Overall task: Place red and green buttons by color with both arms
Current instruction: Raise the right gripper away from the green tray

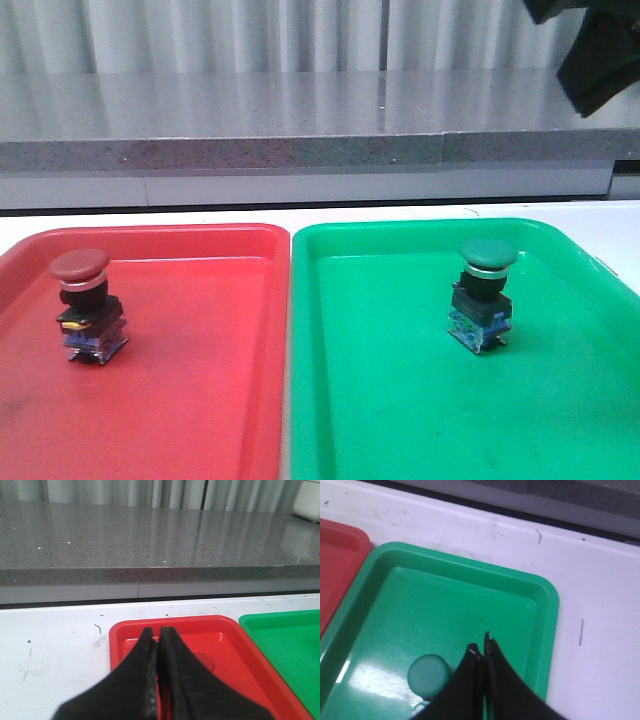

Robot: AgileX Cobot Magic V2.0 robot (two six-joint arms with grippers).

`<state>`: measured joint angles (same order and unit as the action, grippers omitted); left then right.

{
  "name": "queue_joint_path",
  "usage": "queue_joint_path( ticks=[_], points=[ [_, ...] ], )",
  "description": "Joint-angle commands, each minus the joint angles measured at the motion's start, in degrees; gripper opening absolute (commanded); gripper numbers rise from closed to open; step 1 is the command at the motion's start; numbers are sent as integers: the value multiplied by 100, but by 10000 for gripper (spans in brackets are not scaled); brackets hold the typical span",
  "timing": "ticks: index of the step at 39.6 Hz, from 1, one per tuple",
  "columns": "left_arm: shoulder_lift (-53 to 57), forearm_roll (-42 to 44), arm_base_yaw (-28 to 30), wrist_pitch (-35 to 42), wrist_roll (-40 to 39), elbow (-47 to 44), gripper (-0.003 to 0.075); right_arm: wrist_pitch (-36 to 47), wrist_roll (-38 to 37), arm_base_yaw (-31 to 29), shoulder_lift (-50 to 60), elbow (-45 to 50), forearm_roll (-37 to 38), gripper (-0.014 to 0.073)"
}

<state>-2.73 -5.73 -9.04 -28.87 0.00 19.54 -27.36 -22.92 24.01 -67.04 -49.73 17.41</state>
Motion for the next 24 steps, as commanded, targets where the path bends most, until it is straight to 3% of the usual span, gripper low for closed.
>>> queue_joint_path(
  ticks=[1,8,24],
  points=[
    [-59,-66,9,462,-67,135,-20,23,55,-254,422,-191,177,-118],
    [-59,-66,9,462,-67,135,-20,-7,50,-669,1395,320,177,-118],
    [-59,-66,9,462,-67,135,-20,599,57,-674,4647,2475,214,-118]
  ],
)
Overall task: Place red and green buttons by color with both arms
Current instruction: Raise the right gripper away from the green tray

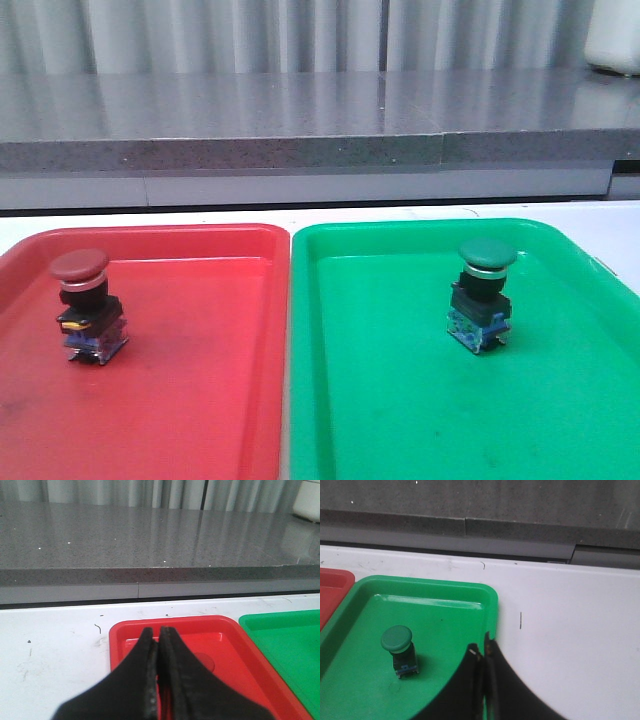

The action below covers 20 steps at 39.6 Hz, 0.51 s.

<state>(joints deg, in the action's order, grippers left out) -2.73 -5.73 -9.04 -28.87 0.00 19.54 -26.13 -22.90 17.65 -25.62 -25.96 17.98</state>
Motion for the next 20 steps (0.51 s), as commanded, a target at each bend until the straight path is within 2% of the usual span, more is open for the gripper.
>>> queue_joint_path(
  ticks=[1,8,20],
  points=[
    [-59,-66,9,462,-67,135,-20,471,54,-39,708,162,156,-118],
    [-59,-66,9,462,-67,135,-20,440,54,-39,1609,369,156,-118],
    [-59,-66,9,462,-67,135,-20,400,54,-39,1744,369,156,-118]
  ],
)
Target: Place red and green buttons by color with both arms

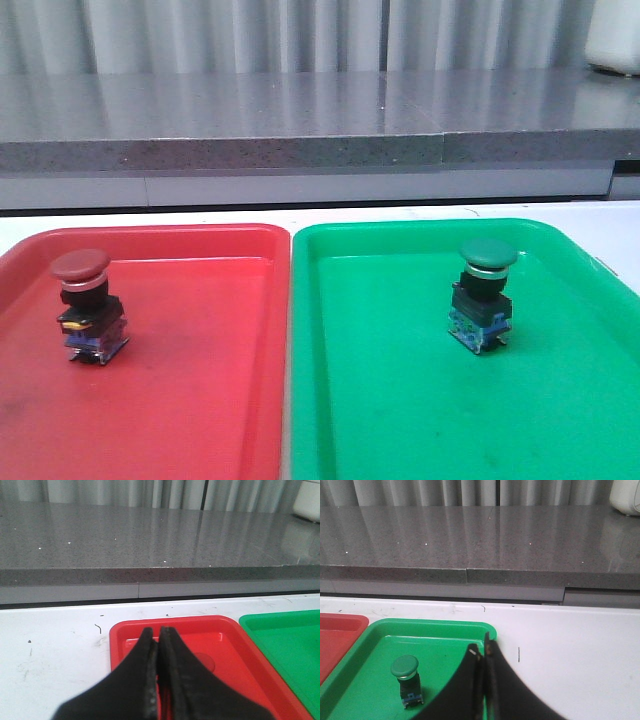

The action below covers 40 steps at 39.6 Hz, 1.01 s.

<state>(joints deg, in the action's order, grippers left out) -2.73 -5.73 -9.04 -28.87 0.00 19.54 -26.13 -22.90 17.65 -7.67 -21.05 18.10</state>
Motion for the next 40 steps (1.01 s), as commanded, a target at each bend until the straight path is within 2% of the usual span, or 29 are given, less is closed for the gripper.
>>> queue_joint_path(
  ticks=[1,28,33,37,40],
  points=[
    [-59,-66,9,462,-67,135,-20,400,54,-39,-51,-122,145,-118],
    [-59,-66,9,478,-67,120,-20,400,54,-39,-51,-122,145,-118],
    [32,83,54,676,-189,-102,-20,400,54,-39,-51,-122,145,-118],
    [255,394,270,917,-654,-413,-20,394,54,-31,-51,-122,145,-118],
    [426,394,467,1137,-670,-696,-20,394,54,-31,-51,-122,145,-118]
  ],
)
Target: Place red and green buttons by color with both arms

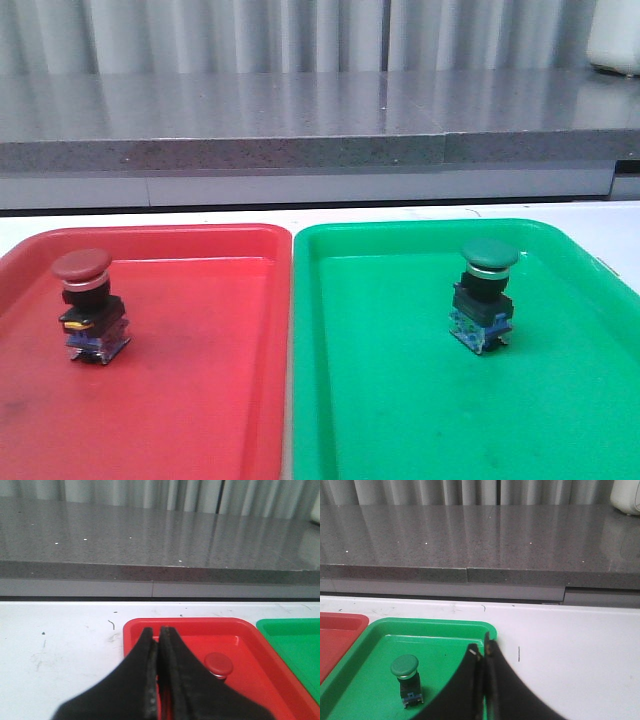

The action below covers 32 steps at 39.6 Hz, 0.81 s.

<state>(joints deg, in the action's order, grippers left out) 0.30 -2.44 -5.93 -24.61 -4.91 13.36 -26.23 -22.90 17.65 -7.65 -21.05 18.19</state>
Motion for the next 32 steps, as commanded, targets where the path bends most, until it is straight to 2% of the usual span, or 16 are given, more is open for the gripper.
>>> queue_joint_path(
  ticks=[1,7,14,32],
  points=[
    [110,80,214,801,-179,-175,-20,404,54,-31,-53,-122,135,-118],
    [105,80,575,1480,-179,-839,-20,394,54,-30,-53,-122,135,-118],
    [105,80,629,2093,-179,-1493,-20,387,54,-30,-53,-122,135,-118],
    [95,80,629,2177,-179,-1490,-20,387,54,-30,-53,-122,135,-118]
  ],
)
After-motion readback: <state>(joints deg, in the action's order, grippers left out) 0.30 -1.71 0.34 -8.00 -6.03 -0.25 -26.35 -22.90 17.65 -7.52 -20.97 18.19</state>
